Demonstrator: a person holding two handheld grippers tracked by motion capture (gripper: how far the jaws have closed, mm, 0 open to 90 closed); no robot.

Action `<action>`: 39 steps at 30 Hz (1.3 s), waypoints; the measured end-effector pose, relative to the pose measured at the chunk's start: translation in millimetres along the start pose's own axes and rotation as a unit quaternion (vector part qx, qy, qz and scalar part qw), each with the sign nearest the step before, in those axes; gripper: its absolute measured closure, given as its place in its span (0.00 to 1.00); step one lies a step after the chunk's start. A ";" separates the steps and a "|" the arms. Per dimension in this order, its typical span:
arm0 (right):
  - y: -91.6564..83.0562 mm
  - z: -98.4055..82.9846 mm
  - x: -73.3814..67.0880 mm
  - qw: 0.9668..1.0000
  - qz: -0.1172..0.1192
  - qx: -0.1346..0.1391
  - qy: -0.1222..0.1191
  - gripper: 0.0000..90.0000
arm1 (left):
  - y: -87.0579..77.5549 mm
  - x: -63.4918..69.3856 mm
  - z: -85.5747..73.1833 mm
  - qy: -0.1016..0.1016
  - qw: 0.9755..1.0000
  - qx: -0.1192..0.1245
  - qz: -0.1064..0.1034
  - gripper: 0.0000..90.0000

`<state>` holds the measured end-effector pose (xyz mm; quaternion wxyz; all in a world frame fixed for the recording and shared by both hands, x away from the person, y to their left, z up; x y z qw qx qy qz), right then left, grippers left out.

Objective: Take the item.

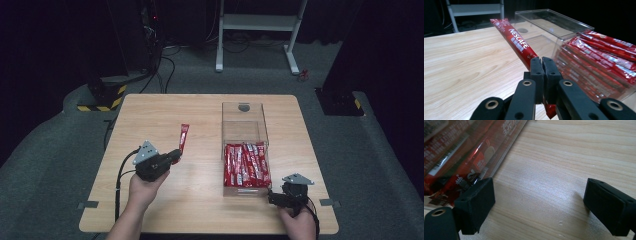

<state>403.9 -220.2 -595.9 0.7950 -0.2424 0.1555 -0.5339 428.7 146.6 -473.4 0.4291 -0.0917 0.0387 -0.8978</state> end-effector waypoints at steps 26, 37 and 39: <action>0.0 0.0 -0.1 1.000 0.000 0.000 -0.001 0.11 | -4.6 -55.9 -37.7 -0.026 0.997 -0.043 0.062 0.98; 0.0 0.2 -0.1 1.000 0.000 0.001 -0.001 0.12 | 3.5 -60.4 -57.6 -0.030 0.995 -0.073 0.066 0.98; 0.0 0.2 -0.2 1.000 0.000 0.001 -0.001 0.12 | 6.0 -60.3 -61.4 -0.028 0.994 -0.079 0.066 0.98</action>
Point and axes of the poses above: each handheld gripper's, and its own axes: y roughly forward along the jaws, z roughly out of its top, x roughly to its right, the point moved 10 cm from there along y, roughly forward along the jaws, and after that the axes turned 12 degrees about x, right-handed, at the moved point
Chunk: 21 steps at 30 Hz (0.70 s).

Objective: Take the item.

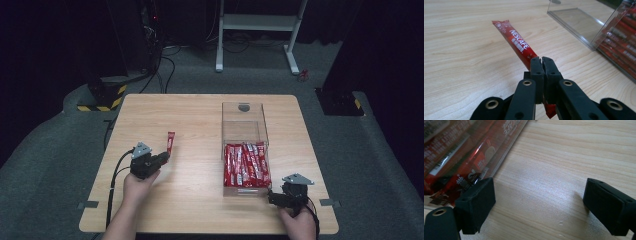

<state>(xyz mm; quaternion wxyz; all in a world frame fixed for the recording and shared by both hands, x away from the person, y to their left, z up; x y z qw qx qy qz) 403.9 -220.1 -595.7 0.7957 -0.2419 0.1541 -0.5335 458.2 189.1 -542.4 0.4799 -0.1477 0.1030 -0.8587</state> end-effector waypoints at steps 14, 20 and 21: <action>-0.5 -0.2 -0.6 1.000 0.001 -0.001 0.001 0.12 | 13.2 -0.2 -18.2 0.001 0.999 -0.033 0.006 0.98; -0.5 -0.2 -0.7 1.000 0.001 -0.001 0.001 0.12 | 16.7 0.7 -24.3 0.006 0.999 -0.046 0.007 0.98; -0.5 -0.2 -0.7 1.000 0.001 -0.001 0.001 0.13 | 17.1 0.2 -25.4 0.009 0.999 -0.049 0.008 0.98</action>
Point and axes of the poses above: each handheld gripper's, and its own axes: y roughly forward along the jaws, z roughly out of its top, x roughly to its right, the point moved 10 cm from there along y, roughly forward along the jaws, and after that the axes turned 12 degrees about x, right-handed, at the moved point
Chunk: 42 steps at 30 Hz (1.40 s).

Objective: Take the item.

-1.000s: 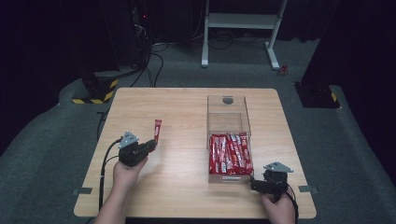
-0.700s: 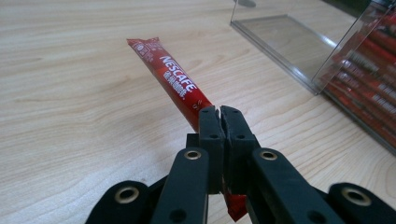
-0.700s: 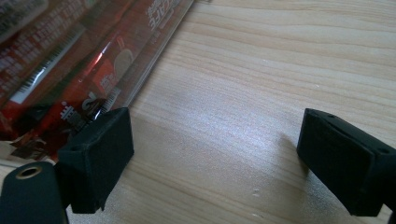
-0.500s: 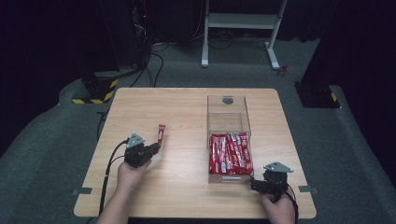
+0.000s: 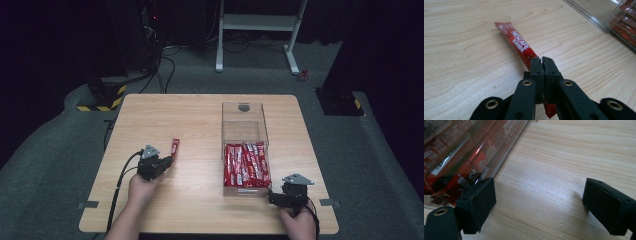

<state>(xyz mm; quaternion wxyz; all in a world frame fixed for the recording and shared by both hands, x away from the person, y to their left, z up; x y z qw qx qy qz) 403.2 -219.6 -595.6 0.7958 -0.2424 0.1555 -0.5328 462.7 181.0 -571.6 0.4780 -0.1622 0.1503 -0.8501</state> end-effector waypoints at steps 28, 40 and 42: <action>-0.1 0.0 -0.3 1.000 0.001 0.000 0.001 0.13 | -4.0 -0.6 2.6 -0.001 1.000 0.000 0.004 0.77; -0.2 0.0 -0.4 1.000 0.001 0.000 0.001 0.13 | -17.1 2.0 14.3 -0.004 1.000 0.020 -0.003 0.63; -0.1 0.1 -0.3 1.000 0.001 0.000 0.000 0.13 | -18.5 2.3 14.4 0.000 1.000 0.020 -0.004 0.61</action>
Point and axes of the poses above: each handheld gripper's, and its own axes: y roughly forward along the jaws, z roughly out of its top, x roughly to its right, the point moved 10 cm from there along y, roughly forward along the jaws, and after that the axes turned 12 degrees about x, right-handed, at the moved point
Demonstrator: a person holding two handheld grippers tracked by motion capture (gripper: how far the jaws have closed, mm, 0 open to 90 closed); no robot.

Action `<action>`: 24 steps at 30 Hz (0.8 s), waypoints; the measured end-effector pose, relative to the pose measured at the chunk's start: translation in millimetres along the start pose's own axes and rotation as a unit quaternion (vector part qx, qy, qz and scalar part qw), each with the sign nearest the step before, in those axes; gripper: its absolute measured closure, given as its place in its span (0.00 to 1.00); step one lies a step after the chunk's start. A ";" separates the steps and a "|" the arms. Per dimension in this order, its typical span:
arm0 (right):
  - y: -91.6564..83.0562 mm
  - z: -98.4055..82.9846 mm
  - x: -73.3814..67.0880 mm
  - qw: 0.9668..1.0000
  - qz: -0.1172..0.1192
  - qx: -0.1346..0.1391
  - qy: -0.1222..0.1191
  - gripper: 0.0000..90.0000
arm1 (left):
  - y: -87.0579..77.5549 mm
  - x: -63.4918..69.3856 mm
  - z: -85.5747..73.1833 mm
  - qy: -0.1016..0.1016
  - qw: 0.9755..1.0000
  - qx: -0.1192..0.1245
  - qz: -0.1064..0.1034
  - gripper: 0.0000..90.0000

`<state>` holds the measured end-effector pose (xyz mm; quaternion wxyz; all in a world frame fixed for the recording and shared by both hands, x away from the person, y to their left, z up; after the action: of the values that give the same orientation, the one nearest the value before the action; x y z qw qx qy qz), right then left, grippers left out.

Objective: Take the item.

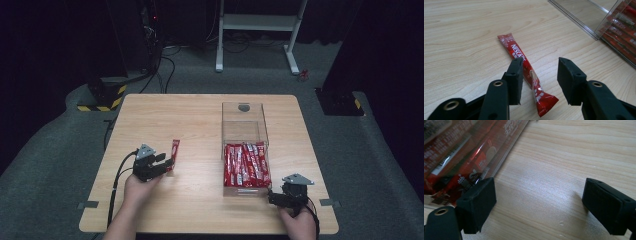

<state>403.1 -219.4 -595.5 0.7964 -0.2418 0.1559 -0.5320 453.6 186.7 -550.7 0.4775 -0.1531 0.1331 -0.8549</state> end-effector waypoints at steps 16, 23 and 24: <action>-0.2 -0.1 -0.3 1.000 0.001 0.000 0.001 0.13 | -20.6 -9.0 -11.9 0.022 1.000 -0.014 0.017 0.49; -0.4 -0.2 -0.4 1.000 0.002 0.000 0.001 0.13 | -41.2 -18.5 -21.6 0.020 0.999 -0.015 0.022 0.47; -0.4 -0.2 -0.4 1.000 0.002 0.000 0.000 0.13 | -44.3 -20.0 -23.6 0.021 0.999 -0.015 0.023 0.47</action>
<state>402.6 -219.2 -595.4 0.7973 -0.2417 0.1565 -0.5305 420.0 228.3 -558.4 0.4915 -0.1395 0.1597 -0.8447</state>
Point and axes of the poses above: each handheld gripper's, and its own axes: y roughly forward along the jaws, z roughly out of its top, x roughly to its right, the point moved 10 cm from there along y, roughly forward along the jaws, and after that the axes turned 12 degrees about x, right-handed, at the moved point
